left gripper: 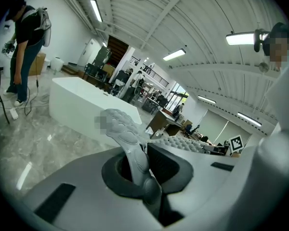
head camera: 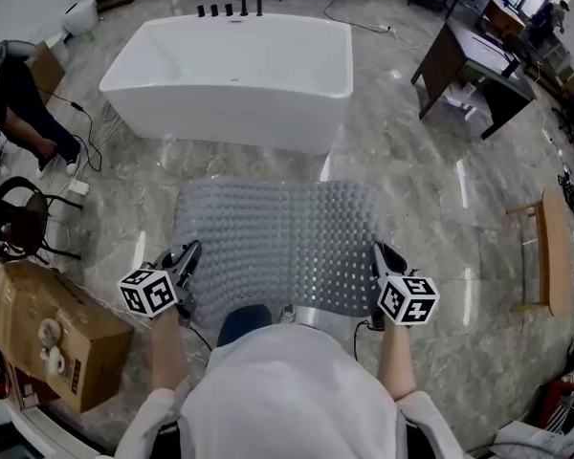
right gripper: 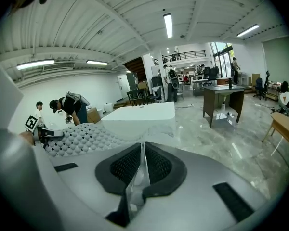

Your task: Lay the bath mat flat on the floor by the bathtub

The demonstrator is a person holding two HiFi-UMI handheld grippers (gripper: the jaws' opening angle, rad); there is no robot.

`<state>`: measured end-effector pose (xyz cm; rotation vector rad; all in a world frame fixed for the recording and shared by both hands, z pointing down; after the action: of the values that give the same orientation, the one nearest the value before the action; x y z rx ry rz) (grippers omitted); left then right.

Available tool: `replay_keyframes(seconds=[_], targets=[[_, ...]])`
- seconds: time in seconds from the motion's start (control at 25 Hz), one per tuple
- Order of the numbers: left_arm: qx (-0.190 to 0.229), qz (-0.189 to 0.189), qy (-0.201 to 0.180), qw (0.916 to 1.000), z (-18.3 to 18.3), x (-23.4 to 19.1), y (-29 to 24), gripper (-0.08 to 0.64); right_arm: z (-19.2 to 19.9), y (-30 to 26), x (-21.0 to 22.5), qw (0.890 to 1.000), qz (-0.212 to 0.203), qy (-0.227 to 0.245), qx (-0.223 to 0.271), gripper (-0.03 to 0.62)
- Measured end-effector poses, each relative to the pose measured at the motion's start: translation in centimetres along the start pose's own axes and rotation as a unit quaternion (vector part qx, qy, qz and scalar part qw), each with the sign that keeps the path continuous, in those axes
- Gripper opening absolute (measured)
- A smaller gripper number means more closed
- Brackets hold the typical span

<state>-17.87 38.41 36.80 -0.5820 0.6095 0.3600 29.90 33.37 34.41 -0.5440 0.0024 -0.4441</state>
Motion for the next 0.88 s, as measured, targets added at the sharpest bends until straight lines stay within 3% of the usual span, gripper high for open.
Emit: replay_keyframes(seconds=[0.36, 0.88], targets=[[-0.009, -0.008, 0.013, 0.9998, -3.1, -2.8, -3.8, 0.044, -2.8, -6.2, 0.6, 1.0, -0.014, 0.007, -0.016, 0.041], [-0.039, 0.031, 0.002, 0.9987, -13.2, -8.5, -12.4, 0.044, -8.2, -14.6, -0.1, 0.999, 0.04, -0.017, -0.018, 0.041]])
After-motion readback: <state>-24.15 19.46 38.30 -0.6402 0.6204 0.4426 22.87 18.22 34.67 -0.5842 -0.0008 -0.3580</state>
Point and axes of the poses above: the fingertips, and each gripper's own axes: y backward along the fingers, x to its right, z out of its underside, the point moved 10 cm from there along y, backward along the fingers, and after that the axes turned 7 degrees about y, right-handed, at the moved point
